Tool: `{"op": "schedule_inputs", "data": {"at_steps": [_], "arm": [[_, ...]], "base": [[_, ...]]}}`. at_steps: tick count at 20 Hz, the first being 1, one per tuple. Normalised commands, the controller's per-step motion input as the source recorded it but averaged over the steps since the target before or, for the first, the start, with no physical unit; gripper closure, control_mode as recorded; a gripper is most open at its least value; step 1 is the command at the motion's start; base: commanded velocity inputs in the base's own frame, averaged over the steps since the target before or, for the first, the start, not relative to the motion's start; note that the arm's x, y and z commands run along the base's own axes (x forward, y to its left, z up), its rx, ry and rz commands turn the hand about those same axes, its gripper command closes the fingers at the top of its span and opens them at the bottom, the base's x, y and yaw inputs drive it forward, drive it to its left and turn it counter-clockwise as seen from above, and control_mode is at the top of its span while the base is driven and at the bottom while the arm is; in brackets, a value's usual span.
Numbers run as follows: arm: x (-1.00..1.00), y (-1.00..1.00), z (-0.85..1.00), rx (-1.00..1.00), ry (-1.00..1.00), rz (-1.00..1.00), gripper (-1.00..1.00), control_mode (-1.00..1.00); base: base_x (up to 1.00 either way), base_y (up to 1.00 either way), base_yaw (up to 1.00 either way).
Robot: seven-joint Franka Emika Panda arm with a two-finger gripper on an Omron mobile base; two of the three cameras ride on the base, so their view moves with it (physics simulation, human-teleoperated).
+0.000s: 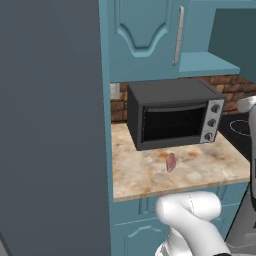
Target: Retrieve the tupperware from the cabinet, then place the raw meat into the tupperware to avoid contamination.
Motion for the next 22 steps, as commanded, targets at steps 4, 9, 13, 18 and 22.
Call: {"op": "schedule_inputs", "data": {"at_steps": [4,9,13,18,22], "arm": [[0.01,0.29,-0.08,0.27,-0.38,0.11,-1.00,-1.00],[-0.09,0.55,-0.03,0.14,-0.40,0.02,-1.00,-1.00],[-0.14,0.66,0.06,0.04,-0.32,0.00,-1.00,-1.00],[-0.04,0.41,0.29,-0.01,-0.21,0.00,-1.00,-1.00],[0.00,0.26,0.47,-0.07,-0.06,0.00,-1.00,-1.00]], "base": [[0.00,0.00,0.00],[0.00,0.00,0.00],[0.00,0.00,0.00],[0.00,0.00,0.00],[0.00,0.00,0.00]]}}
